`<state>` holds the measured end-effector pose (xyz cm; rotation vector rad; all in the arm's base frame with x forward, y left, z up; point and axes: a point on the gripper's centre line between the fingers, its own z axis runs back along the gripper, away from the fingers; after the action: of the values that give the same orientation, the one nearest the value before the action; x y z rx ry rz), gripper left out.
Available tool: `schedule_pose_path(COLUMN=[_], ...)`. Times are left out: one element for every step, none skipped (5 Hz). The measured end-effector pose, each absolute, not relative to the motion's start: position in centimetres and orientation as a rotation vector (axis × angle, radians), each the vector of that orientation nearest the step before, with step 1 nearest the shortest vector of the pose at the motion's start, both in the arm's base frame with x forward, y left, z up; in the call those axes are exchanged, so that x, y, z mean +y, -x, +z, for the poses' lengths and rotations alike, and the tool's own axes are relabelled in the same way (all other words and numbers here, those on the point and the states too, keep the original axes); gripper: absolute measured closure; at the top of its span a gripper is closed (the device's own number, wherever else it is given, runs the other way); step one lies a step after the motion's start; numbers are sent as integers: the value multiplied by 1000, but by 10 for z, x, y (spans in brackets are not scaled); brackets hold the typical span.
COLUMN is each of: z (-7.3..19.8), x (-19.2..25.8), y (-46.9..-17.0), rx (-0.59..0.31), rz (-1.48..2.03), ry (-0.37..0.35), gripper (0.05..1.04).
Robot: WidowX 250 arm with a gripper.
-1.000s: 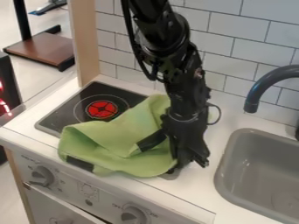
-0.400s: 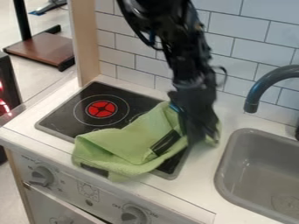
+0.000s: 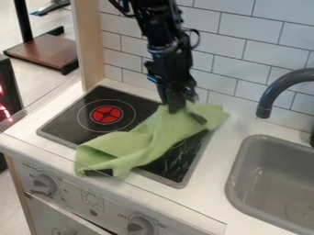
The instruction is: Fold the cloth from right to left
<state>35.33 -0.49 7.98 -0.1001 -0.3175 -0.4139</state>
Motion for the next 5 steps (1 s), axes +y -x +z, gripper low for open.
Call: schedule_pose_path(z=[73,55,27,1,-8], x=[21,35,61,76,79], y=[-358,-356,-350,-347,-351], rx=[-299,-238,-176,-128,-109], rz=[-350,-326,-266,-262,-279], ry=[71,51,35,28,23], gripper=[1035,1035,1035,1035,1022])
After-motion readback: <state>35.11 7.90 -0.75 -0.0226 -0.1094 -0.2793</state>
